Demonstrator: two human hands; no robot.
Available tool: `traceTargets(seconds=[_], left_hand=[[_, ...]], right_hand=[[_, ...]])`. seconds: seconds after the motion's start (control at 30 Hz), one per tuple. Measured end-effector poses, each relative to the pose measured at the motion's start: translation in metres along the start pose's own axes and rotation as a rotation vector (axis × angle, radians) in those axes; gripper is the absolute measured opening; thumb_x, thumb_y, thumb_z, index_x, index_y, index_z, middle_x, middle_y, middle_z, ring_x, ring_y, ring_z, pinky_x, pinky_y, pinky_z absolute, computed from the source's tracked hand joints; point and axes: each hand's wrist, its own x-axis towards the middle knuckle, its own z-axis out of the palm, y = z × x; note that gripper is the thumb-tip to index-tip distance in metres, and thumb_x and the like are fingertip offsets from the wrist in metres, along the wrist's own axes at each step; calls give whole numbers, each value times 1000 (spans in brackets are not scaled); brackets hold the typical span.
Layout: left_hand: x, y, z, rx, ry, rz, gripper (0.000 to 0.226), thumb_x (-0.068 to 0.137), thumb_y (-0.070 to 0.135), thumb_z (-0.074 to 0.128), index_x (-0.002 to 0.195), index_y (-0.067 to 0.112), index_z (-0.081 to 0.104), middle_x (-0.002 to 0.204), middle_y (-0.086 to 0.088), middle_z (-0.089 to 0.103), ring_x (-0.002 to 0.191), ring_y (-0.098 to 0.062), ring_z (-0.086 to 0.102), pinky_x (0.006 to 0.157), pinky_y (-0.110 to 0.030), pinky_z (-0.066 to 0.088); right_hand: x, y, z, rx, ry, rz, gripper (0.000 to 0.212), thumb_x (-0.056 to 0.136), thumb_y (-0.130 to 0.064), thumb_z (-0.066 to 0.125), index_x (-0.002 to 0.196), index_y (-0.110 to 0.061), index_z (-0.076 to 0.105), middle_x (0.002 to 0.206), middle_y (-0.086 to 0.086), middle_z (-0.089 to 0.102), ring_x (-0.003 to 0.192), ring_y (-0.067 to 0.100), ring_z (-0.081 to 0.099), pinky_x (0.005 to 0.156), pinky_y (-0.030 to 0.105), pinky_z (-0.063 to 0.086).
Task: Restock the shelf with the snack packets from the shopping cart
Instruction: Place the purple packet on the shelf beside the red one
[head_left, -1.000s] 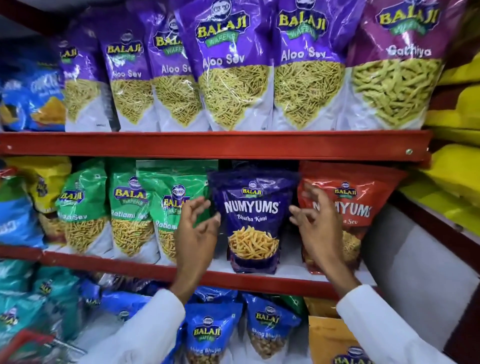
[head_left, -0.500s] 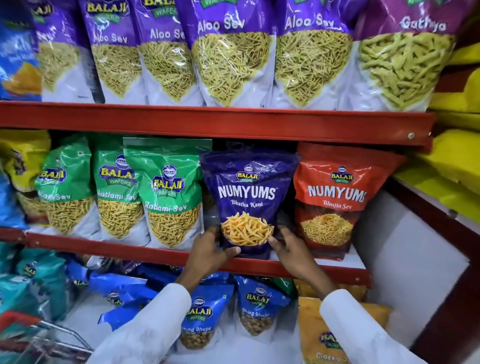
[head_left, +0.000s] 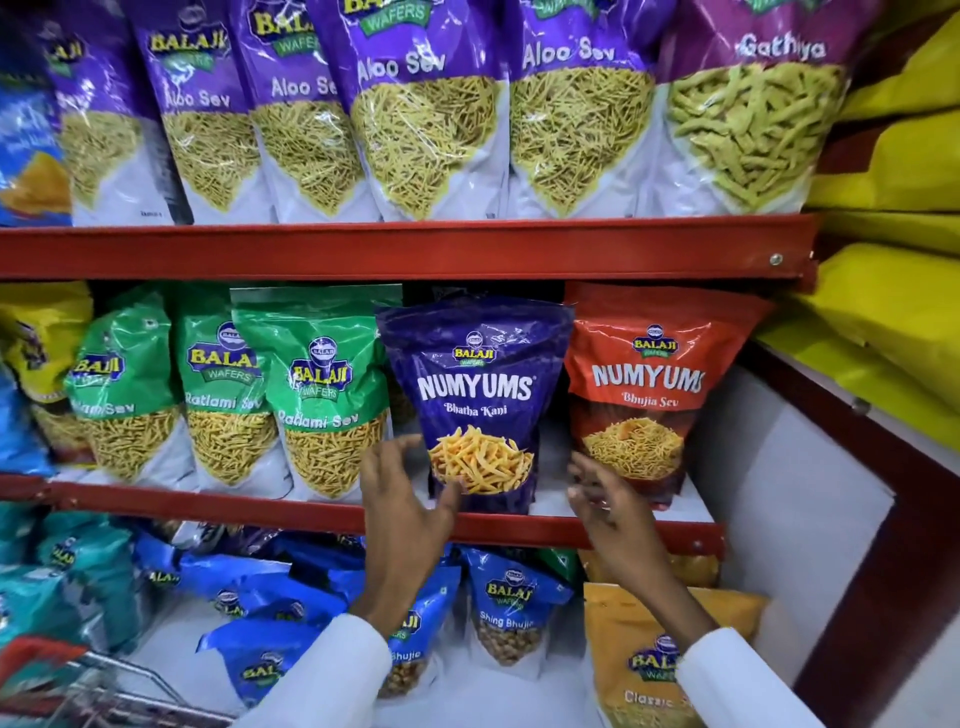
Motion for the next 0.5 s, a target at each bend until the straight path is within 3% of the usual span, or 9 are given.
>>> traceTargets(seconds=[0.07, 0.13, 0.2, 0.27, 0.37, 0.5], left_hand=[[-8, 28, 1, -71, 83, 145, 29, 78, 16, 75, 100, 19, 57, 103, 2, 49, 89, -9, 51, 81, -23, 45], [-17, 53, 21, -95, -16, 263, 16, 81, 14, 71, 88, 20, 59, 90, 5, 54, 84, -4, 53, 76, -15, 44], [-23, 65, 49, -57, -192, 280, 16, 81, 24, 69, 95, 20, 61, 90, 5, 56, 85, -6, 53, 79, -19, 46], [-26, 65, 76, 11, -332, 211, 38, 79, 40, 66, 110, 18, 60, 101, -2, 60, 97, -18, 54, 88, -31, 45], [-14, 62, 108, 99, -430, 111, 52, 79, 51, 62, 110, 11, 53, 107, -12, 63, 103, -30, 57, 81, -34, 41], [4, 78, 141, -3, -494, -88, 81, 66, 68, 63, 121, 11, 46, 121, -12, 63, 113, -30, 60, 88, -36, 50]], right_hand=[[-6, 3, -14, 89, 223, -13, 32, 96, -7, 55, 120, -27, 62, 113, -7, 70, 99, 5, 68, 87, 34, 59], [-6, 10, -32, 137, 435, 42, 33, 94, 3, 51, 107, -24, 66, 102, -5, 72, 93, 15, 70, 83, 45, 61], [-3, 18, -45, 143, 563, 113, 32, 91, 6, 50, 108, -17, 64, 103, 3, 71, 92, 21, 68, 84, 52, 59], [2, 27, -52, 112, 568, 167, 34, 88, 6, 51, 115, -13, 61, 112, 12, 68, 94, 23, 64, 89, 52, 56], [13, 29, -59, 29, 420, 254, 48, 86, -1, 55, 132, -13, 54, 130, 17, 63, 109, 31, 62, 96, 47, 51], [20, 31, -76, -99, 305, 326, 57, 88, -11, 55, 144, -19, 44, 143, 14, 55, 128, 37, 53, 104, 47, 46]])
